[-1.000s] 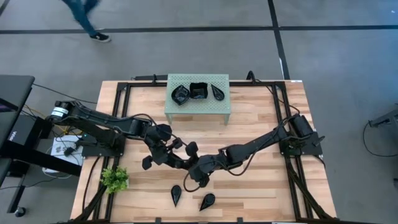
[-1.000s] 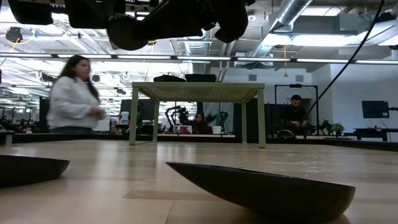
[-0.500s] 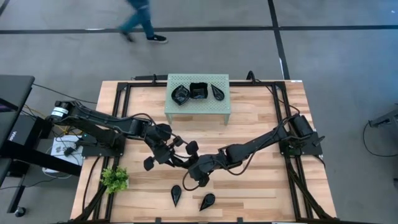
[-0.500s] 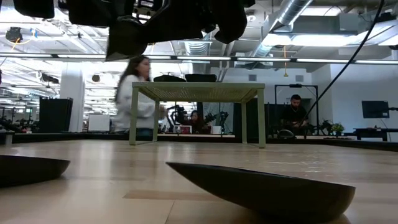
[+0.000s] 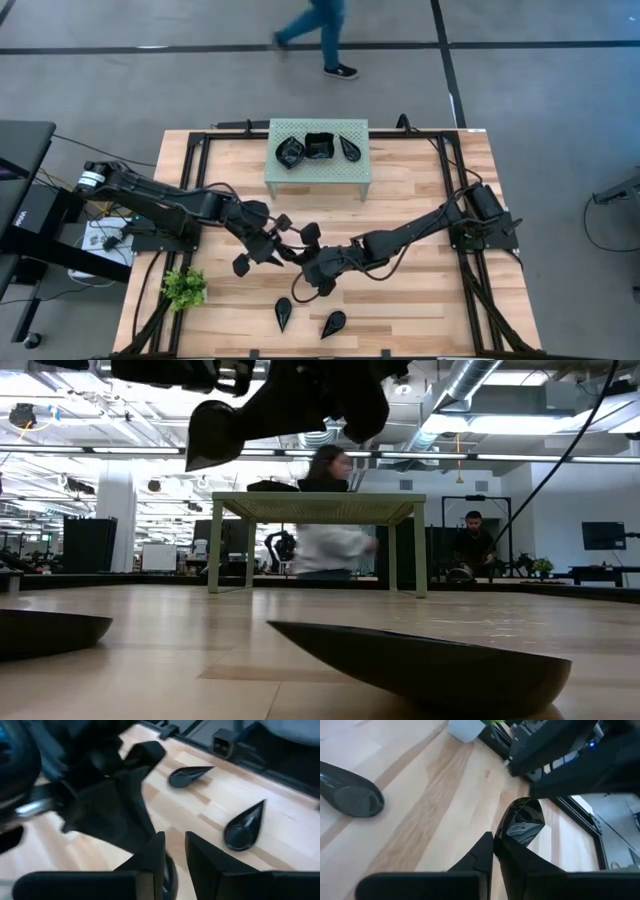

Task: Pick & Place Mini shaped plates
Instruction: Stack the drop-shaped plate on top of the other drop-shaped plate on the shelf

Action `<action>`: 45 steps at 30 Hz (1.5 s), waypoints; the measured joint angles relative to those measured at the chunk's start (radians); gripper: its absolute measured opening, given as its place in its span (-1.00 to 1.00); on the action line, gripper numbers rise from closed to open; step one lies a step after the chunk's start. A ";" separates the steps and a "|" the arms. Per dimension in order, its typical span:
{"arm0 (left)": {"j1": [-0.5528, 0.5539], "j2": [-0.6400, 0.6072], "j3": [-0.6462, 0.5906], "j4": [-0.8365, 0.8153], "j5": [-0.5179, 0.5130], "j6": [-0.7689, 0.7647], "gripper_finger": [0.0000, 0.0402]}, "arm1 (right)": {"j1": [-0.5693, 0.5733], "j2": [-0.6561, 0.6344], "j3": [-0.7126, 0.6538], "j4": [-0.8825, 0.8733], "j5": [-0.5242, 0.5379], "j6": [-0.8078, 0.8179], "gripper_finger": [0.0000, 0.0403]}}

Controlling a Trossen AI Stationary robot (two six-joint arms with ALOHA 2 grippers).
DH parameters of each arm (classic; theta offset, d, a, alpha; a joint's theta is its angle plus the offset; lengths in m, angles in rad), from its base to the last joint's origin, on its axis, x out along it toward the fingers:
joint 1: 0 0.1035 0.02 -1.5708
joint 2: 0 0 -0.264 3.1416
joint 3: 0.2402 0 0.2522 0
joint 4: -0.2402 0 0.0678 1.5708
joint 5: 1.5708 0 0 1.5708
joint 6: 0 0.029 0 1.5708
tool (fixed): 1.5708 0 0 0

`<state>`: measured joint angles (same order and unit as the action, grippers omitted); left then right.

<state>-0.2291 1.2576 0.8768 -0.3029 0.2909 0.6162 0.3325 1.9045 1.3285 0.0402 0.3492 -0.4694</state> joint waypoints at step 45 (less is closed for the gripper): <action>-0.054 -0.372 -0.057 0.006 -0.239 -0.057 -0.62 | -0.394 -0.312 0.000 -0.820 0.409 -0.395 -0.90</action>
<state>-0.2832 0.8852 0.8200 -0.2970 0.0521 0.5594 -0.0616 1.5923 1.3281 -0.7793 0.7582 -0.8648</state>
